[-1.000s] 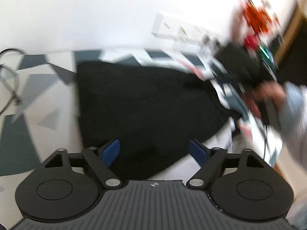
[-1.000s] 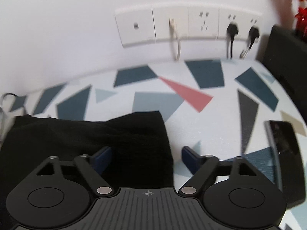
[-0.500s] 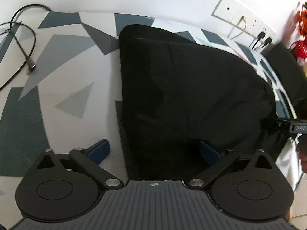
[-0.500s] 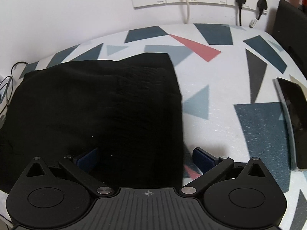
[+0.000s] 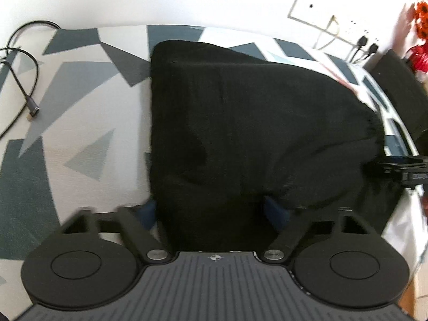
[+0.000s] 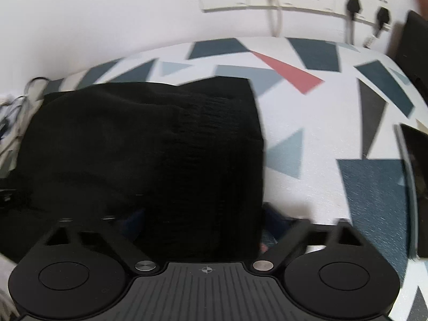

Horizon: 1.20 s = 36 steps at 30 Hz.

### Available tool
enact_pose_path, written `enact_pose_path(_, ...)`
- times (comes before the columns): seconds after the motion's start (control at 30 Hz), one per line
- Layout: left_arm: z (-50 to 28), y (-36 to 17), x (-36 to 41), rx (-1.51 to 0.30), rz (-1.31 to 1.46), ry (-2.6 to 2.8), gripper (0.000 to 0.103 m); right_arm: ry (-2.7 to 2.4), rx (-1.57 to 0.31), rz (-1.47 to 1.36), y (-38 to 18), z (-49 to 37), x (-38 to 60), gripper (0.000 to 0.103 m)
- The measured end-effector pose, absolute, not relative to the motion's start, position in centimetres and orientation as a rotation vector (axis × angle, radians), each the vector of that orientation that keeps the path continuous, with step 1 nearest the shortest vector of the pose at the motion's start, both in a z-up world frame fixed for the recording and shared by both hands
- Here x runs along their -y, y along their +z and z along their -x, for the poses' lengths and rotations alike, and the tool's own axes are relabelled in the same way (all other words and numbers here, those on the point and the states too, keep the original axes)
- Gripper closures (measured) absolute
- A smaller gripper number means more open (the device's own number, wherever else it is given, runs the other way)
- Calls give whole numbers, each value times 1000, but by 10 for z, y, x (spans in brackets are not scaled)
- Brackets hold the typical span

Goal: Fold clothes

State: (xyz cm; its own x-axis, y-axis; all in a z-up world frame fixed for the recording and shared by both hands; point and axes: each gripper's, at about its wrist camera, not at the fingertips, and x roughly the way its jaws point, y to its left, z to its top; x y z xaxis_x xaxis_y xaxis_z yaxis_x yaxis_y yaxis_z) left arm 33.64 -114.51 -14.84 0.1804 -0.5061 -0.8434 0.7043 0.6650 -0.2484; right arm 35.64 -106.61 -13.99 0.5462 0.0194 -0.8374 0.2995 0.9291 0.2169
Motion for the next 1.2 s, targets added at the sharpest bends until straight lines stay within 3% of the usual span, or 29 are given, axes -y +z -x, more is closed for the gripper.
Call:
enact_pose_path(0.03,-336,-147,1145,-1103,-202,-869,45,-161,-984,-362,-138,-357,1064,42)
enact_pose_path(0.07,-335,-146,1145,-1117,-180,-879,65,-157,-983,-369,-137,-357,1063,44)
enact_pose_path(0.1,-333,-145,1145,-1128,-161,-872,76,-153,-982,-380,-136,-357,1063,49)
enact_pose_path(0.17,-326,-141,1147,-1126,-157,-854,86,-146,-971,-404,-131,-354,1062,61)
enact_pose_path(0.23,-317,-134,1147,-1102,-199,-824,86,-135,-956,-417,-123,-350,1059,72)
enact_pose_path(0.37,-312,-120,1126,-1137,-182,-811,87,-90,-939,-400,-101,-337,1043,78)
enact_pose_path(0.43,-314,-121,1110,-1156,-165,-824,83,-74,-945,-397,-97,-330,1037,76)
enact_pose_path(0.47,-316,-123,1104,-1166,-163,-824,72,-87,-956,-378,-100,-329,1034,74)
enact_pose_path(0.53,-319,-128,1094,-1168,-180,-805,46,-113,-978,-339,-107,-328,1029,43)
enact_pose_path(0.57,-320,-129,1090,-1160,-192,-792,34,-126,-984,-321,-110,-327,1027,39)
enact_pose_path(0.63,-324,-132,1084,-1154,-206,-786,23,-152,-983,-316,-116,-328,1029,18)
enact_pose_path(0.67,-326,-134,1083,-1160,-211,-781,13,-157,-985,-324,-119,-329,1031,15)
enact_pose_path(0.77,-332,-146,1079,-1189,-208,-782,8,-139,-1008,-388,-132,-333,1039,8)
enact_pose_path(0.8,-332,-149,1080,-1186,-207,-792,1,-136,-1016,-400,-137,-335,1040,4)
enact_pose_path(0.87,-327,-153,1083,-1167,-229,-800,1,-127,-1009,-392,-140,-338,1037,1)
enact_pose_path(0.9,-322,-152,1087,-1156,-251,-797,1,-126,-1010,-388,-140,-338,1035,4)
enact_pose_path(0.93,-317,-152,1090,-1145,-272,-793,1,-118,-1009,-399,-138,-339,1033,16)
enact_pose_path(0.97,-314,-152,1092,-1135,-275,-803,8,-111,-1007,-411,-136,-339,1031,23)
enact_pose_path(1.03,-309,-147,1098,-1139,-247,-838,37,-90,-1011,-454,-133,-340,1030,52)
enact_pose_path(1.07,-307,-144,1100,-1142,-233,-856,63,-88,-1015,-472,-132,-340,1028,56)
enact_pose_path(1.1,-305,-142,1101,-1152,-211,-861,78,-94,-1012,-471,-130,-340,1025,63)
enact_pose_path(1.13,-303,-139,1104,-1142,-206,-854,85,-101,-1008,-467,-126,-340,1023,72)
enact_pose_path(1.2,-298,-129,1102,-1095,-207,-844,91,-116,-988,-447,-114,-339,1016,77)
